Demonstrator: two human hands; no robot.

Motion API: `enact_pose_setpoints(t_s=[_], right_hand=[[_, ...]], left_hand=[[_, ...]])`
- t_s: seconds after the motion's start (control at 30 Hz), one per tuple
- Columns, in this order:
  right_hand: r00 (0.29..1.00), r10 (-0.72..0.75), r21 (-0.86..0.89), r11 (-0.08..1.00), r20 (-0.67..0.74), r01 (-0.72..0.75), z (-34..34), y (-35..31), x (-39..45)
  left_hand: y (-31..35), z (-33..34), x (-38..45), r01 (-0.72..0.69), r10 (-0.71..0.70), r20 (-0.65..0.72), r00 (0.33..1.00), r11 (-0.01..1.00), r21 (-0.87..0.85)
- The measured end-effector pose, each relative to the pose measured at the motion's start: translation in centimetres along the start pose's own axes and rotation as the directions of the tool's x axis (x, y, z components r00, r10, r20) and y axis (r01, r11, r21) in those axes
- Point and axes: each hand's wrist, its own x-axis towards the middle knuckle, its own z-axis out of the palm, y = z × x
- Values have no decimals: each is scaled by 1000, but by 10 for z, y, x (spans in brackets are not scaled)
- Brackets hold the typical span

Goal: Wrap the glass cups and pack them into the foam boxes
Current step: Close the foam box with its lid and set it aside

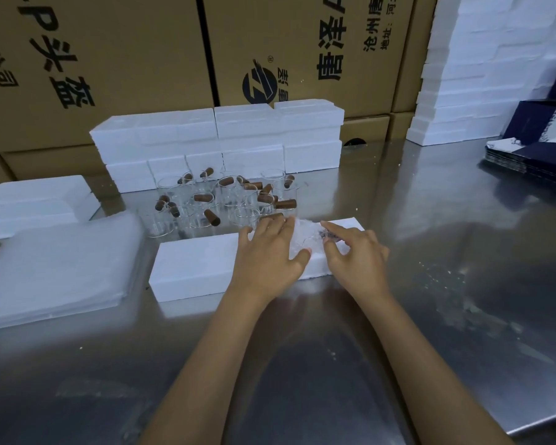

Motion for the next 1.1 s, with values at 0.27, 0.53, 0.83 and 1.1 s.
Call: enact_pose_setpoints(t_s=[0.27,0.53,0.83,1.1], right_hand=[[997,-38,-13,999,69,39,-3,0,-2],[995,-52,6,999,89,51,-2,-5,-5],[992,24,146,988,127,-42,-12,-20,-12],[982,-128,255,963,137,89,-3,-42,-28]], left_hand=[[-2,-17,-11,23,-18,94,995,998,-56],[-90,-76,-33,368,-333,418,845,930,-5],[-114,-97,-45,506,-435,346,831,851,-144],[-73,-113,-38,303,-309,81,948,787,-537]])
